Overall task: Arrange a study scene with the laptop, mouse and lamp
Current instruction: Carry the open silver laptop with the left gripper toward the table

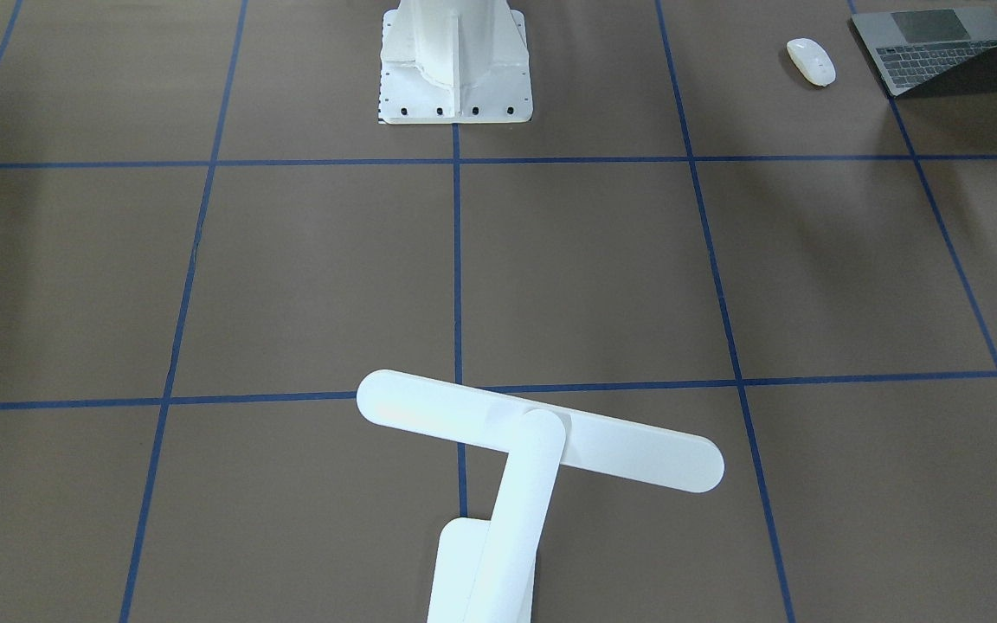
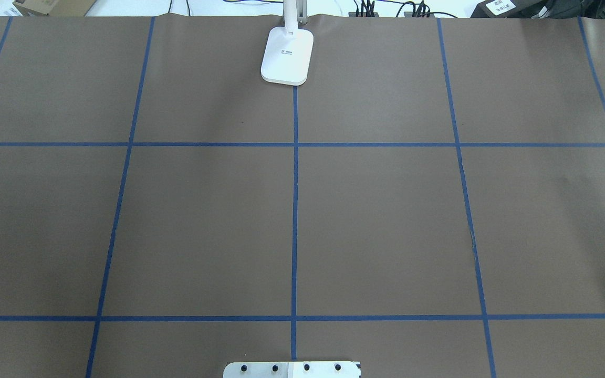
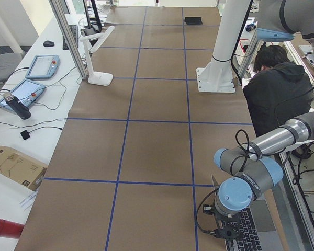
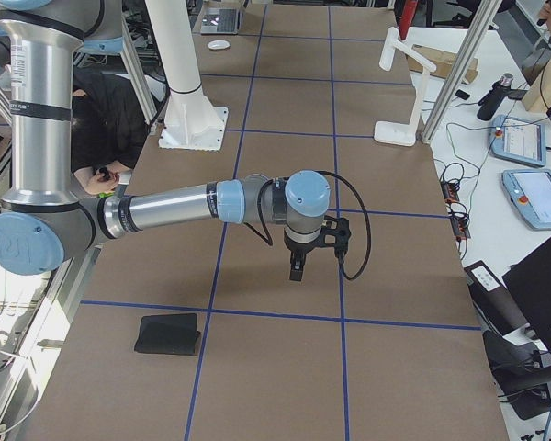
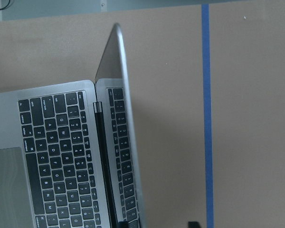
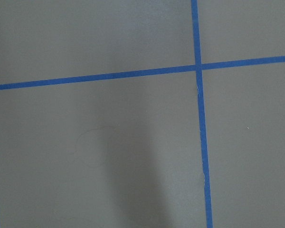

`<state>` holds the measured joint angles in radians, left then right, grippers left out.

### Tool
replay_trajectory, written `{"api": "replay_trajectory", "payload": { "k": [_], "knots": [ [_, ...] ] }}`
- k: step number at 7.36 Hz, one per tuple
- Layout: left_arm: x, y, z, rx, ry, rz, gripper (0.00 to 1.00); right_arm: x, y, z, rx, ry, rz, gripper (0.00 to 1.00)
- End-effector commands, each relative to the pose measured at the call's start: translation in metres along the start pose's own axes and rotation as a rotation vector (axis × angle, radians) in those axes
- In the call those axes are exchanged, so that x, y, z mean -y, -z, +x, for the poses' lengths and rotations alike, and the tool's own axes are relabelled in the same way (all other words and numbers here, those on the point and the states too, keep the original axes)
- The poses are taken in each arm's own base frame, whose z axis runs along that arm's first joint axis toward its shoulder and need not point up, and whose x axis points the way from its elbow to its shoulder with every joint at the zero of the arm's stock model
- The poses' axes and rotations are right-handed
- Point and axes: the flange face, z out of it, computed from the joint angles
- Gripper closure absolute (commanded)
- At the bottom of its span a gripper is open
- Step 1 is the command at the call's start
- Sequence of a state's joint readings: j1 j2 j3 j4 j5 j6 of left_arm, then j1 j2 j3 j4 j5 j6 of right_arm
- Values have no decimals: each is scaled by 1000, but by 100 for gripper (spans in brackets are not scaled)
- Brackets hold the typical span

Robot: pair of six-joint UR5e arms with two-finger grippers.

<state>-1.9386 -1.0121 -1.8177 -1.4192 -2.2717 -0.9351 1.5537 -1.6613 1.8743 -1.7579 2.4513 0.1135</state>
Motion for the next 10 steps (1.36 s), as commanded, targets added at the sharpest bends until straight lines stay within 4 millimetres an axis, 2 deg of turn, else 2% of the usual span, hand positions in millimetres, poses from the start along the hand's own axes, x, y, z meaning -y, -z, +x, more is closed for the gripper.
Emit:
{"api": "replay_trajectory", "payload": {
  "k": [1,3,4,6,7,9,10],
  "knots": [
    [-13,14,0,5,-1,5,100,-1,-1,1,0,-2,-2,0],
    [-20,26,4,-9,-4,11,100,0,0,1,0,-1,-1,0],
    [-26,40,16,-16,-11,16,100,0,-1,1,1,-2,-2,0],
    [-36,92,72,-15,-7,16,100,0,-1,1,3,-7,-3,0],
    [-43,114,94,-37,-31,33,100,0,-3,4,1,-12,-8,0],
    [-55,150,128,-86,-78,69,100,0,-3,4,1,-17,-8,0],
    [-72,174,144,-103,-96,84,100,0,-5,5,2,-24,-13,0]
  ]
}}
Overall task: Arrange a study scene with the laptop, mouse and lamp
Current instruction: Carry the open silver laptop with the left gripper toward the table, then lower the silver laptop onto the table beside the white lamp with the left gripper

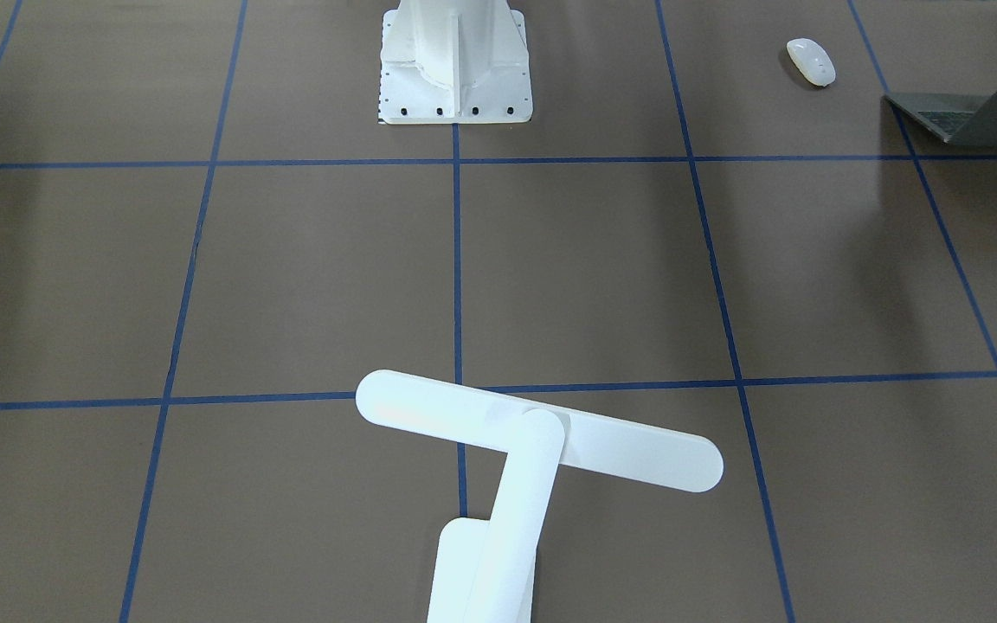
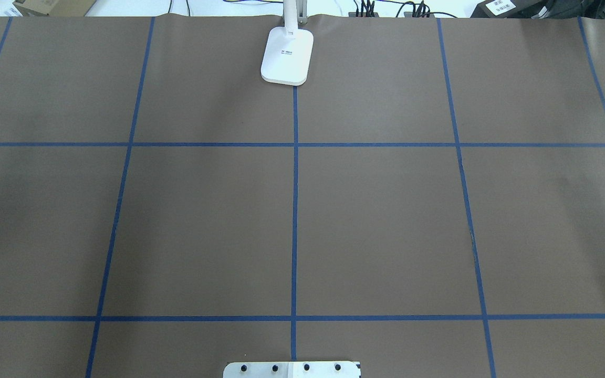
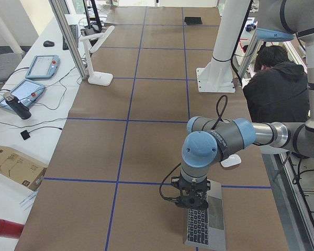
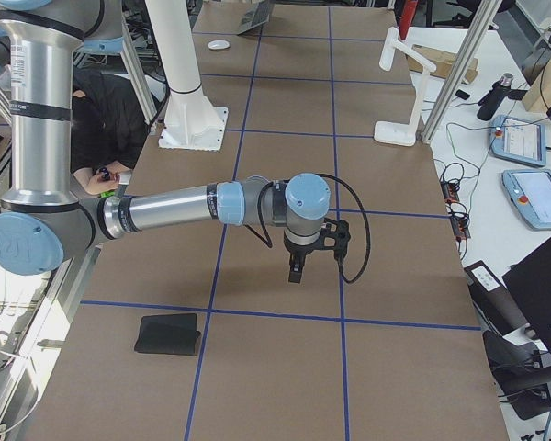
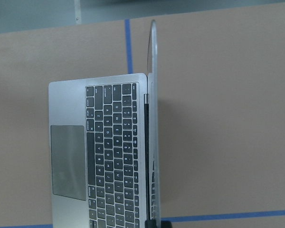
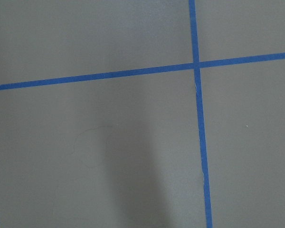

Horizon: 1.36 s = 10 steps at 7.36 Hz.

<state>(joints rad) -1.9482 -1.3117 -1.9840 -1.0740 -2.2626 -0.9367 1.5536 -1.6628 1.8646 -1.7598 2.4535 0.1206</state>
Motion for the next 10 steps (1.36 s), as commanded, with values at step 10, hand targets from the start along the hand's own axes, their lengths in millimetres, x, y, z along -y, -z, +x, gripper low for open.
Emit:
{"api": "replay_trajectory", "payload": {
  "k": [10],
  "knots": [
    [-425,100,297,70,68,-61,100,9,-28,32,-2,-78,-58,0]
  ]
}}
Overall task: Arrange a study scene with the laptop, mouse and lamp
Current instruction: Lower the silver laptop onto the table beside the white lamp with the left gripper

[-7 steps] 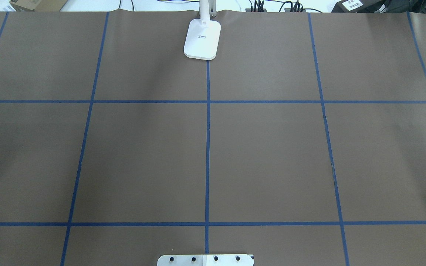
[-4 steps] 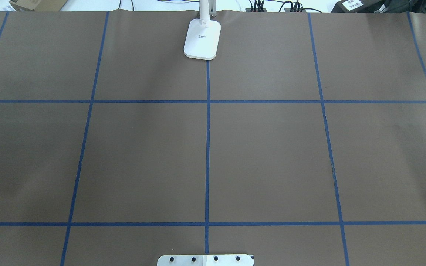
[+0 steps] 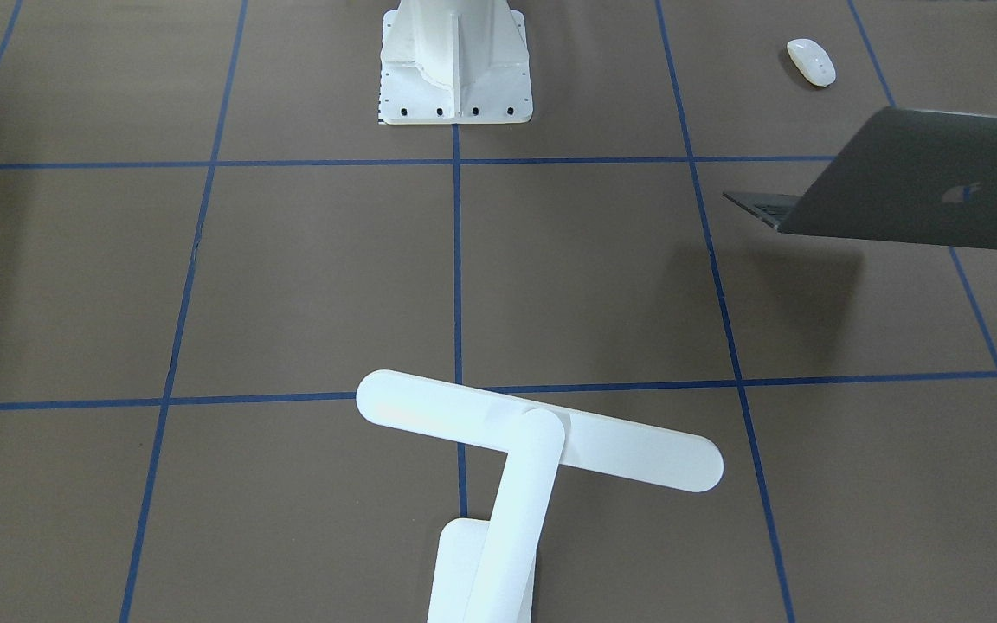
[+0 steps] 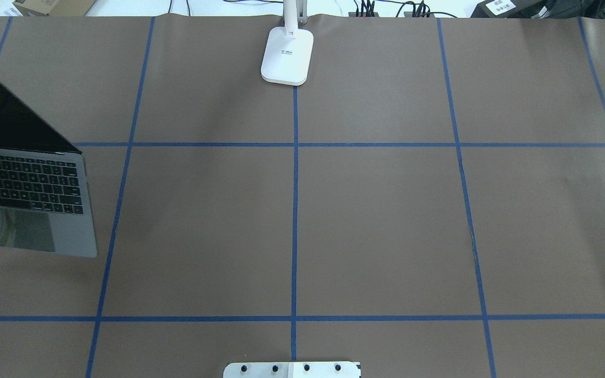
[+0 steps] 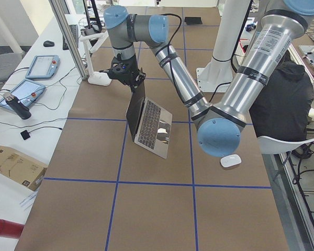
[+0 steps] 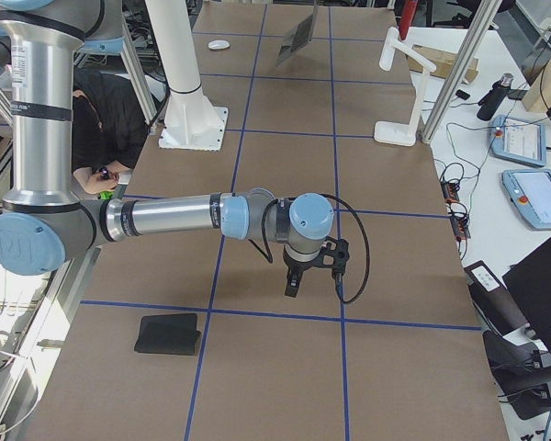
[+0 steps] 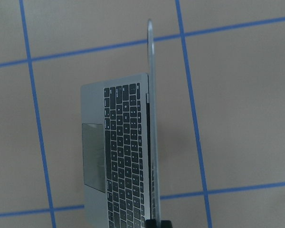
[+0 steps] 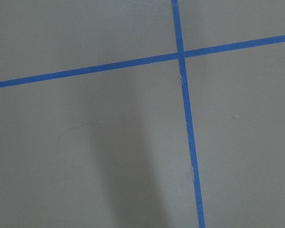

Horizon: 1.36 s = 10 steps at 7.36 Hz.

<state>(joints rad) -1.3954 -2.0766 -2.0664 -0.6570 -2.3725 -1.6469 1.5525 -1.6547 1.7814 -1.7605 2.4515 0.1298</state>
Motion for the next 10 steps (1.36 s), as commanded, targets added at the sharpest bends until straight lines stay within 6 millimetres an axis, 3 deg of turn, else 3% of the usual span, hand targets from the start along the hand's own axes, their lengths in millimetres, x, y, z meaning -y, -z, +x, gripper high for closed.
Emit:
{"api": "replay_trajectory", "payload": {
  "k": [1,5,6,8,10],
  "knots": [
    [-90,-11,23,25,63,-18,100,4,-5,3,18,-12,-12,0],
    [-212,-32,48,76,87,-38,100,6,-7,5,24,-17,-17,0],
    [-229,-37,49,78,89,-45,100,6,-9,7,23,-23,-21,0],
    [-271,-69,73,112,81,-42,100,8,-15,15,22,-37,-34,0],
    [-281,-77,75,115,76,-46,100,9,-17,17,21,-40,-38,0]
  ]
}}
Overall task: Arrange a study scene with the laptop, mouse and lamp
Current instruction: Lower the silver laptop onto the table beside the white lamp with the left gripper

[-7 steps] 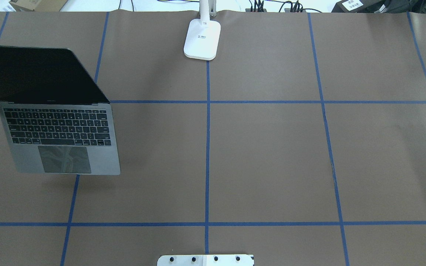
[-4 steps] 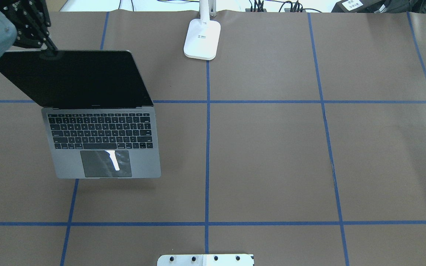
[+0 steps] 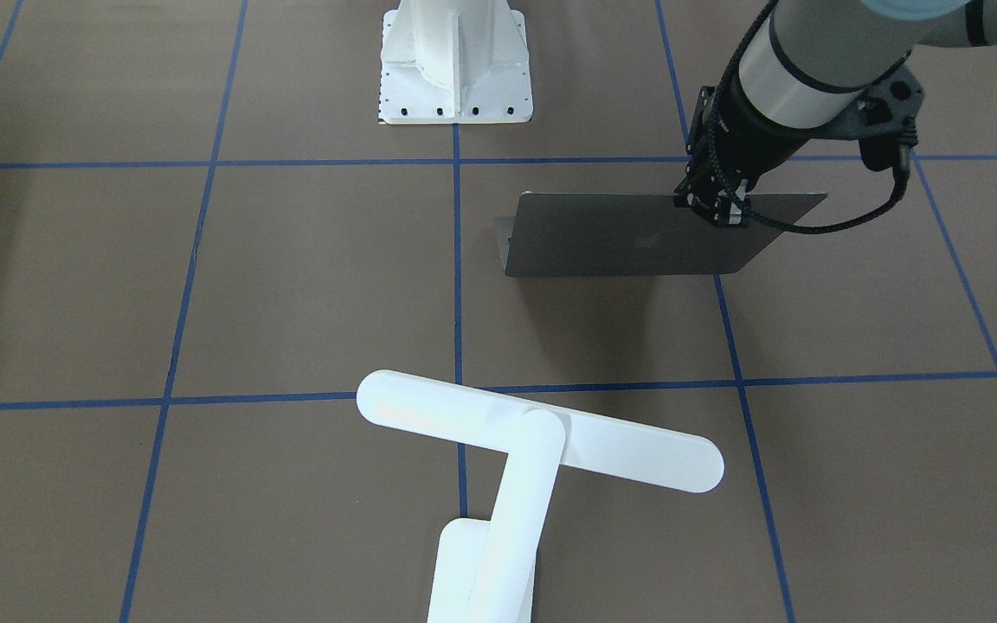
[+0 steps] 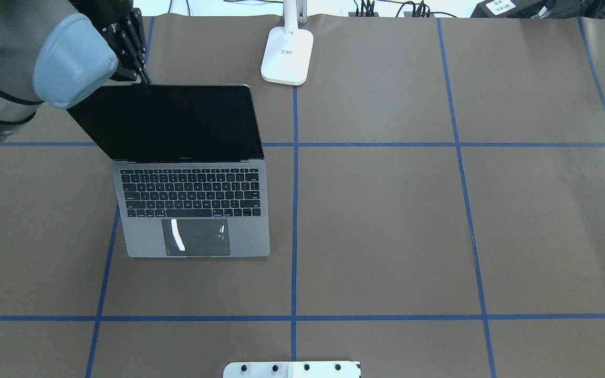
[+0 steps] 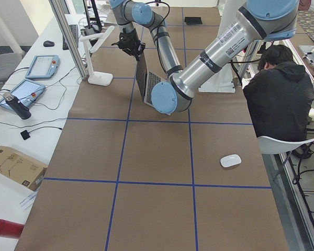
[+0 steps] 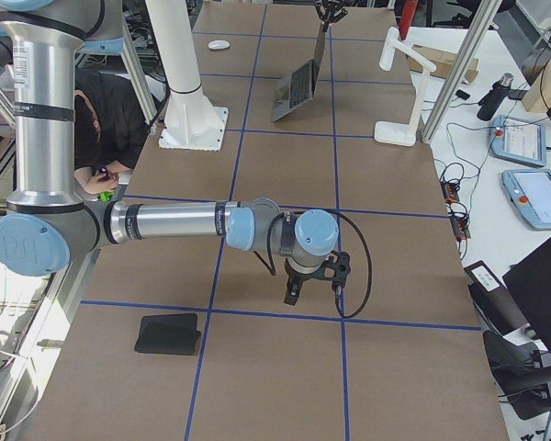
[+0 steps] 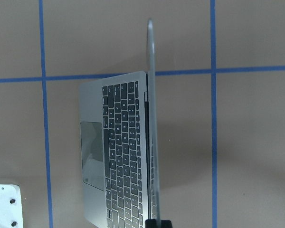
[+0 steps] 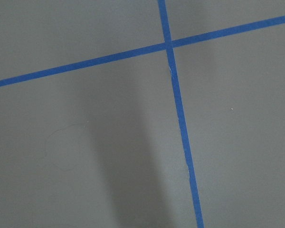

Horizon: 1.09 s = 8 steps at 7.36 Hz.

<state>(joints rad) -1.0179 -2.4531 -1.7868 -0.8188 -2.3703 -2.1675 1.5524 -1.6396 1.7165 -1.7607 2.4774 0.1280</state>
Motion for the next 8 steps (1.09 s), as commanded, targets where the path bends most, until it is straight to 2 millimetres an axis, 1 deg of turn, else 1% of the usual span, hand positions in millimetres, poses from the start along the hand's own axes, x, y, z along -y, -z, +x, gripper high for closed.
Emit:
{"api": "replay_trajectory", "payload": {
  "k": [1,2,3,4,5,6,8],
  "knots": [
    [-14,-5,5,6,-3,0,100,2,-2,3,-1,-6,-5,0],
    [-21,-8,19,6,5,2,100,4,-3,3,-1,-6,-5,0],
    [-21,-15,33,-3,13,-1,100,8,-4,5,-1,-9,-9,0],
    [-19,-23,44,-1,19,1,100,17,-6,6,-2,-15,-13,0],
    [-18,-26,49,-10,12,3,100,24,-8,7,-2,-17,-17,0],
    [-16,-31,57,-26,6,16,100,24,-6,5,0,-16,-15,0],
    [-12,-46,79,-40,-7,8,100,23,-3,-2,26,-10,-10,0]
  ]
}}
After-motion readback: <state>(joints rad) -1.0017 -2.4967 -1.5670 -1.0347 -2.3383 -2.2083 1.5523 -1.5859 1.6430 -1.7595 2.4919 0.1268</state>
